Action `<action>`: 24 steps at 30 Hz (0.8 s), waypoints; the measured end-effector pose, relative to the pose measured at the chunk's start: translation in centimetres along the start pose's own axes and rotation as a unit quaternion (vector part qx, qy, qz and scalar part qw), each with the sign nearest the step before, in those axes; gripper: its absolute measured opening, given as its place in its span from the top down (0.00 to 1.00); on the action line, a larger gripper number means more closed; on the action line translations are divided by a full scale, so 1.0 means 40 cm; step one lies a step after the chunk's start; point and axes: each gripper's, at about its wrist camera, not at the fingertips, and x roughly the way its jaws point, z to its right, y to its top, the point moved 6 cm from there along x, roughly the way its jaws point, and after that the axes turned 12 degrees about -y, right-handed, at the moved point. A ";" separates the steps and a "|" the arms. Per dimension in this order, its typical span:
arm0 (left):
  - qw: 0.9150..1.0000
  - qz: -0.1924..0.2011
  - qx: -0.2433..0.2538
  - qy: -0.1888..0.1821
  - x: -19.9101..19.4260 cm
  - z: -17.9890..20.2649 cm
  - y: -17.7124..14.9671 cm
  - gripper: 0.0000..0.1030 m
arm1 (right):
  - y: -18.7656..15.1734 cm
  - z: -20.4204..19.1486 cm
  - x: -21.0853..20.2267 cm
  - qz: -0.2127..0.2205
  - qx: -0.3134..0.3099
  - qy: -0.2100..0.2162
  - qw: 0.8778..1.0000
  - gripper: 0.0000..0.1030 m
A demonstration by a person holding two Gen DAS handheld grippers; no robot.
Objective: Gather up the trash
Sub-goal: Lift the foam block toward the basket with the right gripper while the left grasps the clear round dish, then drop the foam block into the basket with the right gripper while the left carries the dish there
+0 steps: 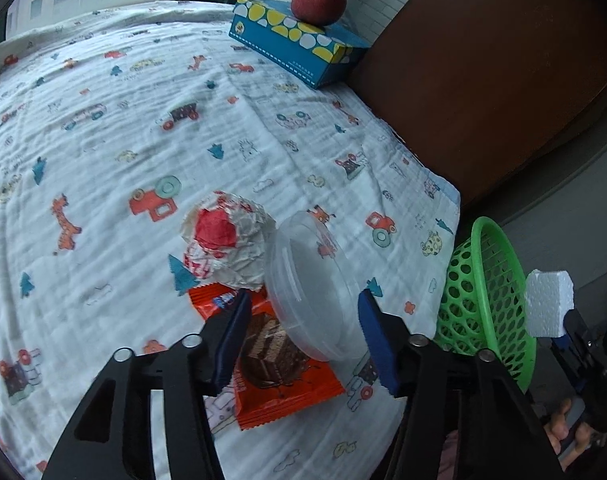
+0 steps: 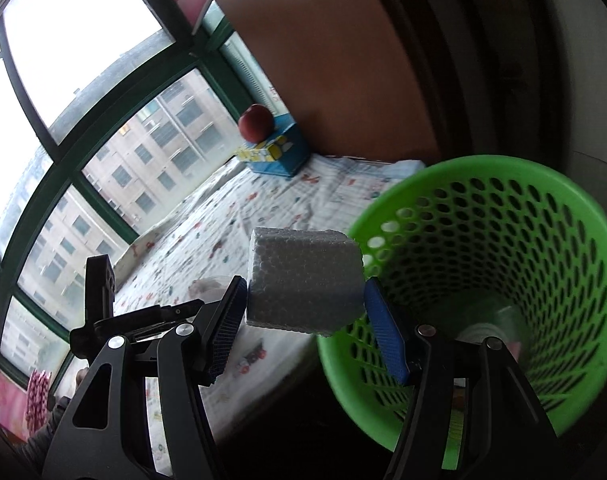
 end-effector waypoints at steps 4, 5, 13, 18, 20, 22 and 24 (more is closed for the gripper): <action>1.000 -0.002 -0.003 -0.002 0.011 0.006 -0.006 0.70 | -0.008 0.031 -0.012 0.001 0.008 -0.009 1.000 0.41; 1.000 -0.002 -0.004 -0.004 0.010 0.007 -0.006 0.74 | -0.008 0.036 -0.015 0.001 0.010 -0.011 1.000 0.41; 1.000 0.006 0.013 -0.009 -0.016 0.038 -0.007 0.84 | -0.021 0.070 -0.032 0.004 0.018 -0.025 1.000 0.41; 0.999 0.009 0.027 -0.017 -0.039 0.071 -0.009 0.84 | -0.027 0.087 -0.045 0.008 0.017 -0.037 0.999 0.41; 0.999 0.011 0.034 -0.021 -0.051 0.088 -0.008 0.84 | -0.028 0.096 -0.050 0.008 0.019 -0.041 0.999 0.41; 0.999 0.013 0.043 -0.025 -0.065 0.111 -0.006 0.84 | -0.030 0.108 -0.056 0.010 0.020 -0.048 0.999 0.41; 0.998 0.016 0.052 -0.030 -0.076 0.132 -0.004 0.84 | -0.032 0.119 -0.061 0.011 0.022 -0.056 0.998 0.41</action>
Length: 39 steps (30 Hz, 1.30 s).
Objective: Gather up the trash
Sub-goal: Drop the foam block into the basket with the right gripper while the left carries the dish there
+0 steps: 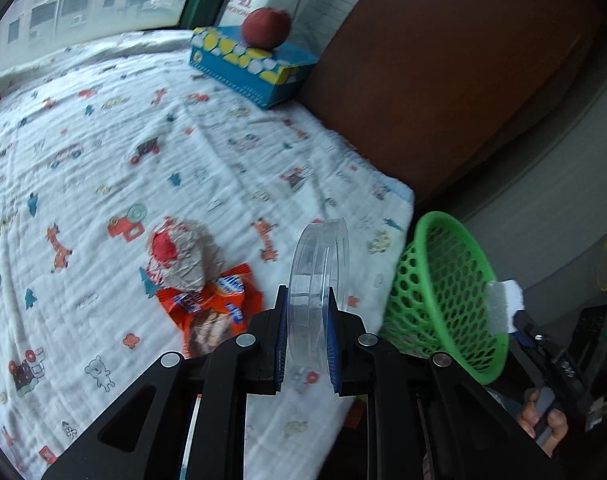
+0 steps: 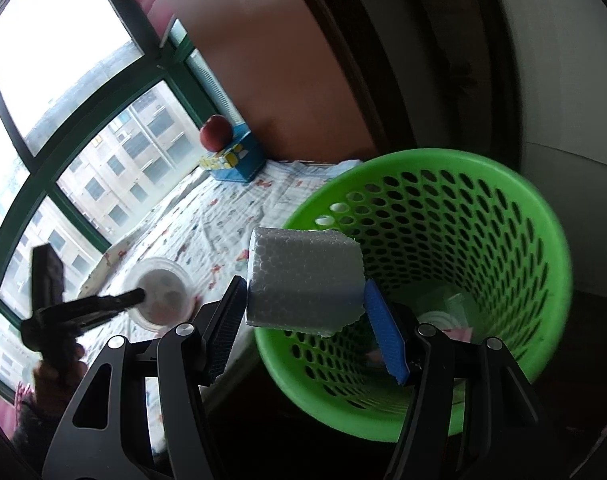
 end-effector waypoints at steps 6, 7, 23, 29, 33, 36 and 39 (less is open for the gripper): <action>0.999 0.004 0.030 -0.015 -0.014 0.078 0.015 0.84 | -0.003 0.030 -0.005 0.001 0.001 -0.017 1.000 0.41; 0.999 0.004 0.034 -0.018 -0.013 0.089 0.017 0.84 | -0.004 0.034 -0.005 0.001 0.001 -0.019 1.000 0.41; 0.994 -0.007 0.091 -0.051 0.037 0.265 0.045 0.84 | -0.015 0.104 0.007 -0.012 0.011 -0.046 0.999 0.34; 0.993 -0.015 0.105 -0.061 0.074 0.318 0.051 0.84 | -0.017 0.120 -0.003 -0.012 0.013 -0.048 0.999 0.34; 0.991 -0.025 0.111 -0.067 0.105 0.352 0.047 0.84 | -0.017 0.128 -0.021 -0.006 0.012 -0.047 0.999 0.34; 0.990 -0.033 0.118 -0.071 0.130 0.375 0.040 0.84 | -0.016 0.131 -0.035 -0.002 0.014 -0.046 0.999 0.33; 0.989 -0.043 0.120 -0.072 0.160 0.394 0.032 0.84 | -0.017 0.136 -0.049 0.004 0.017 -0.044 0.999 0.32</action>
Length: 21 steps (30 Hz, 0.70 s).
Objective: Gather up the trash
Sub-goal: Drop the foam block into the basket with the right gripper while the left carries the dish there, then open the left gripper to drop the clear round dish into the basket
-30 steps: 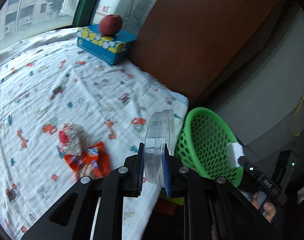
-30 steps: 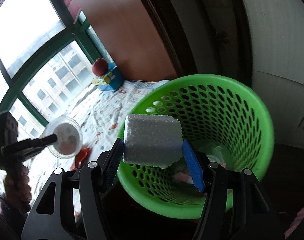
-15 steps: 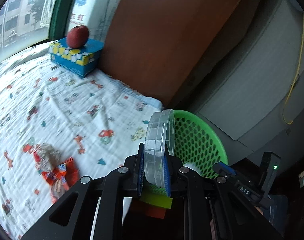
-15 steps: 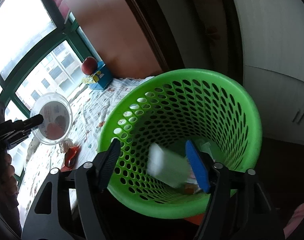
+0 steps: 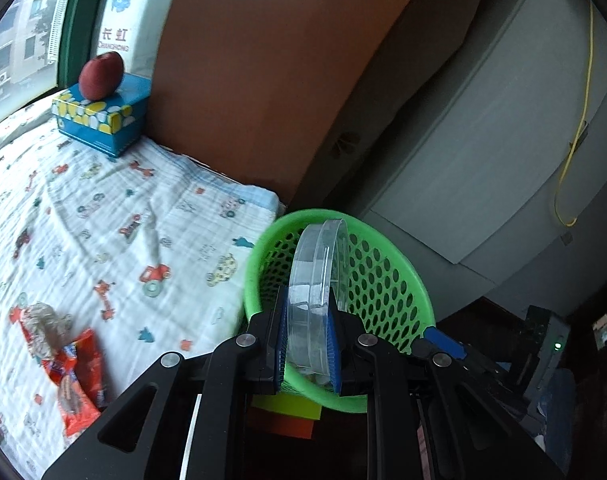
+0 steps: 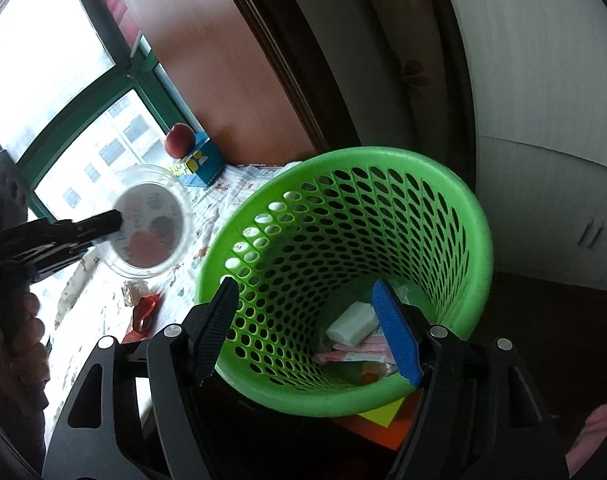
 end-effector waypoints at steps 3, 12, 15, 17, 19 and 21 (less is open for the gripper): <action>1.000 -0.011 0.006 -0.002 0.035 0.015 -0.004 0.84 | -0.003 0.006 -0.012 0.003 0.003 0.002 1.000 0.32; 0.999 -0.046 0.004 0.002 0.120 0.029 -0.033 0.84 | -0.014 0.026 -0.030 0.007 0.014 0.006 1.000 0.32; 0.999 -0.053 0.008 0.002 0.137 0.034 -0.044 0.84 | -0.017 0.030 -0.032 0.008 0.016 0.007 1.000 0.32; 0.998 -0.058 0.010 0.001 0.148 0.037 -0.049 0.84 | -0.016 0.030 -0.033 0.009 0.018 0.009 1.000 0.32; 0.998 -0.063 0.011 0.000 0.159 0.039 -0.055 0.84 | -0.017 0.033 -0.037 0.011 0.019 0.010 1.000 0.32; 0.998 -0.066 0.009 -0.001 0.167 0.040 -0.059 0.83 | -0.017 0.034 -0.039 0.012 0.020 0.011 1.000 0.32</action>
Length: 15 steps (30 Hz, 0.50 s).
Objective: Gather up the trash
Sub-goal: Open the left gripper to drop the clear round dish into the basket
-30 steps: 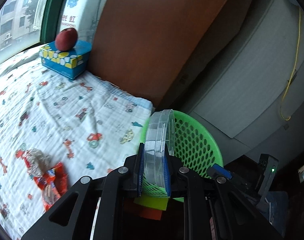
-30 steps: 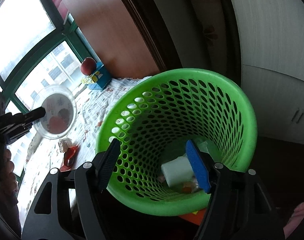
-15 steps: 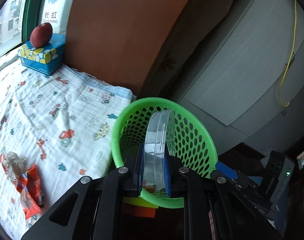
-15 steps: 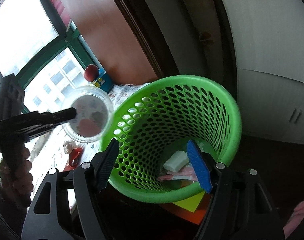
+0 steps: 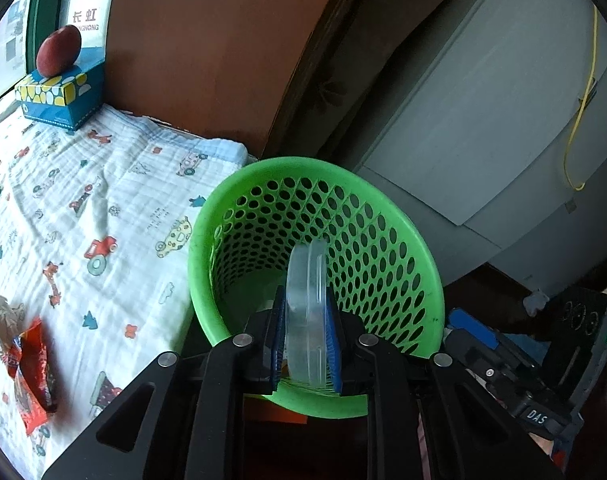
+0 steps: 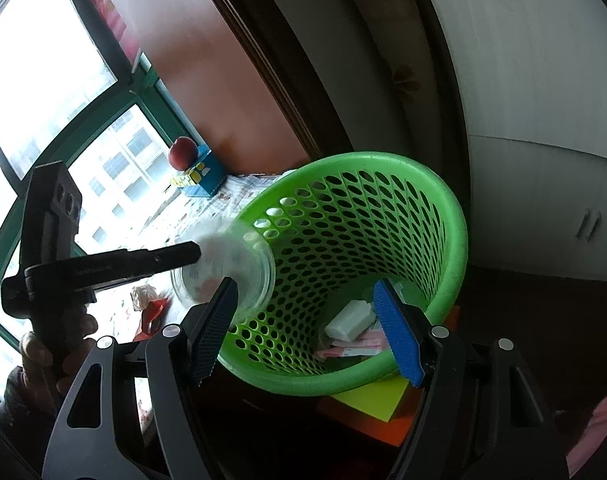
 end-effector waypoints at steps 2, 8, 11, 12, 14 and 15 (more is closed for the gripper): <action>1.000 -0.001 -0.002 -0.004 0.006 0.000 -0.005 0.77 | -0.002 0.003 -0.002 0.000 0.001 0.000 1.000 0.32; 1.000 0.002 0.001 0.003 -0.004 0.000 -0.015 0.64 | -0.007 0.001 -0.005 -0.003 0.001 0.003 1.000 0.32; 1.000 0.010 0.001 0.014 -0.027 -0.006 -0.018 0.55 | -0.007 -0.010 -0.006 -0.004 -0.002 0.007 1.000 0.32; 1.000 0.014 0.000 0.020 -0.037 -0.011 -0.020 0.53 | -0.007 -0.016 -0.007 -0.003 -0.005 0.008 1.000 0.32; 0.999 0.021 -0.003 0.034 -0.060 -0.025 -0.026 0.47 | -0.009 -0.028 -0.007 -0.004 -0.009 0.012 1.000 0.32; 0.999 0.023 -0.006 0.037 -0.070 -0.033 -0.028 0.47 | -0.010 -0.034 -0.007 -0.004 -0.010 0.014 1.000 0.32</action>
